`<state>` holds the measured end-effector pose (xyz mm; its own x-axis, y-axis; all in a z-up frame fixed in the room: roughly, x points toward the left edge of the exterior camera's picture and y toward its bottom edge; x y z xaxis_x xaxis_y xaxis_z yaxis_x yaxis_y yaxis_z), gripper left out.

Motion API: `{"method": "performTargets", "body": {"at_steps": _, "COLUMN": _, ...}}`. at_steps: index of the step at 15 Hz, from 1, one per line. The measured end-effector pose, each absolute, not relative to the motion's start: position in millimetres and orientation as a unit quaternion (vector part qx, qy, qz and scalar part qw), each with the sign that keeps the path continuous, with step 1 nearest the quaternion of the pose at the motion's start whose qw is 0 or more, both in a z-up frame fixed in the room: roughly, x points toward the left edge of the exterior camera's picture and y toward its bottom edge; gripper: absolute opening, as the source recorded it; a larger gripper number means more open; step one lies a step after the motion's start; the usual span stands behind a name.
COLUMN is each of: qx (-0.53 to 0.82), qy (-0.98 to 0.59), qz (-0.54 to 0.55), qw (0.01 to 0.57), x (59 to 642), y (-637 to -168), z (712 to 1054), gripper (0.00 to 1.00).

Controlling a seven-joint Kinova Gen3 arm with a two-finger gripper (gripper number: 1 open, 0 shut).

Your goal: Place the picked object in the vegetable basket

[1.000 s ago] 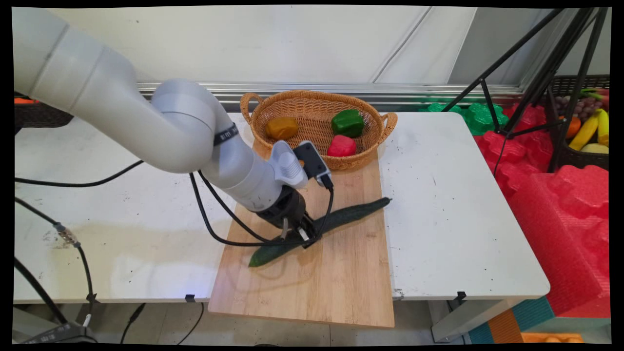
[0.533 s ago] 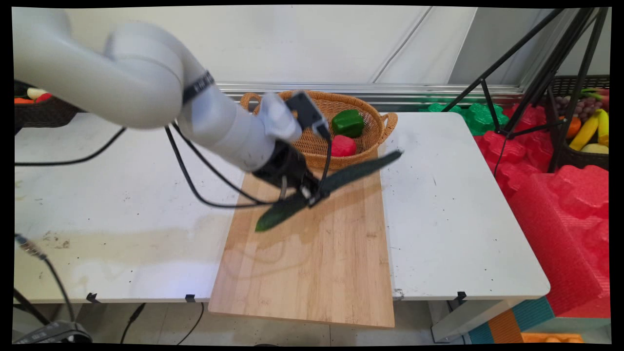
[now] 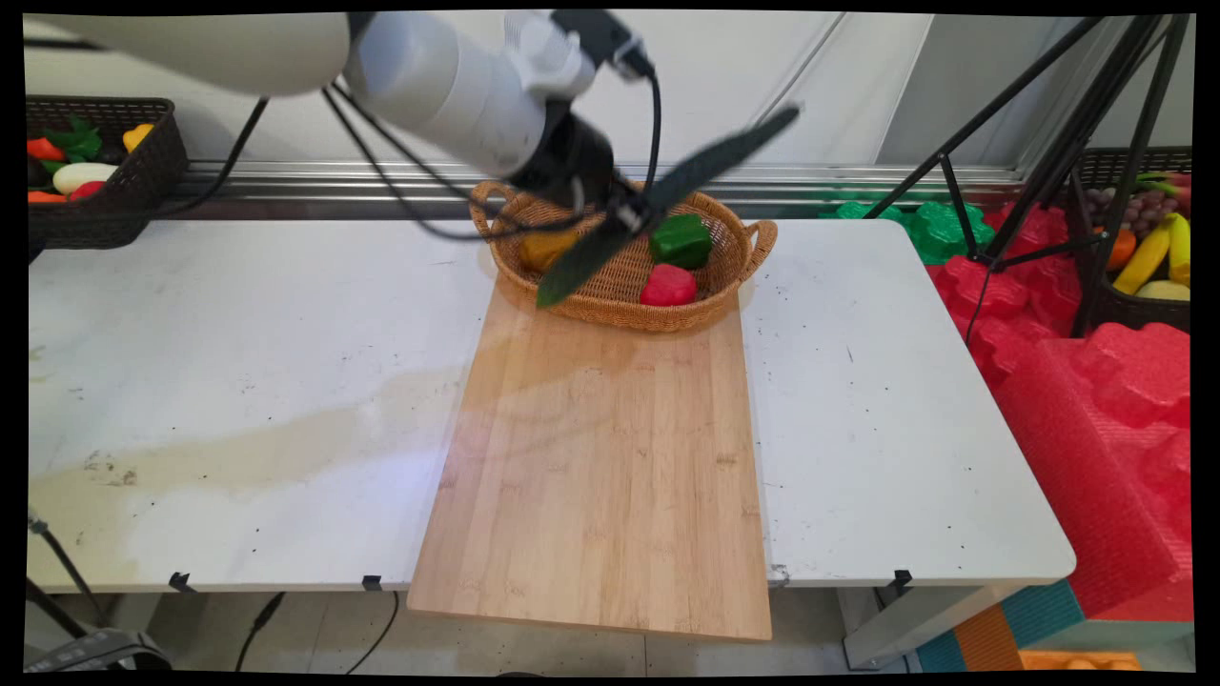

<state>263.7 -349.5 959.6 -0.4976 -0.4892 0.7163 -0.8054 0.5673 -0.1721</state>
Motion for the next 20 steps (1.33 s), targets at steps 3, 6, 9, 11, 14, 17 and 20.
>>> {"method": "performTargets", "body": {"at_steps": 3, "qx": 0.391, "qy": -0.815, "qz": 0.283, "qw": 0.321, "x": 269.2, "y": -380.6, "z": 968.0, "gripper": 0.00}}
{"method": "performTargets", "body": {"at_steps": 6, "qx": 0.389, "qy": -0.805, "qz": 0.308, "qw": 0.325, "x": 276.2, "y": -415.6, "z": 965.3, "gripper": 0.00}}
{"method": "performTargets", "body": {"at_steps": 9, "qx": 0.388, "qy": -0.801, "qz": 0.320, "qw": 0.323, "x": 282.8, "y": -440.1, "z": 954.3, "gripper": 0.00}}
{"method": "performTargets", "body": {"at_steps": 11, "qx": 0.391, "qy": -0.802, "qz": 0.319, "qw": 0.320, "x": 287.4, "y": -452.5, "z": 943.3, "gripper": 0.00}}
{"method": "performTargets", "body": {"at_steps": 14, "qx": 0.395, "qy": -0.803, "qz": 0.311, "qw": 0.319, "x": 291.7, "y": -466.5, "z": 926.1, "gripper": 0.00}}
{"method": "performTargets", "body": {"at_steps": 17, "qx": 0.397, "qy": -0.806, "qz": 0.302, "qw": 0.320, "x": 294.5, "y": -478.3, "z": 906.1, "gripper": 0.00}}
{"method": "performTargets", "body": {"at_steps": 20, "qx": 0.396, "qy": -0.810, "qz": 0.294, "qw": 0.318, "x": 297.9, "y": -486.8, "z": 882.5, "gripper": 0.00}}
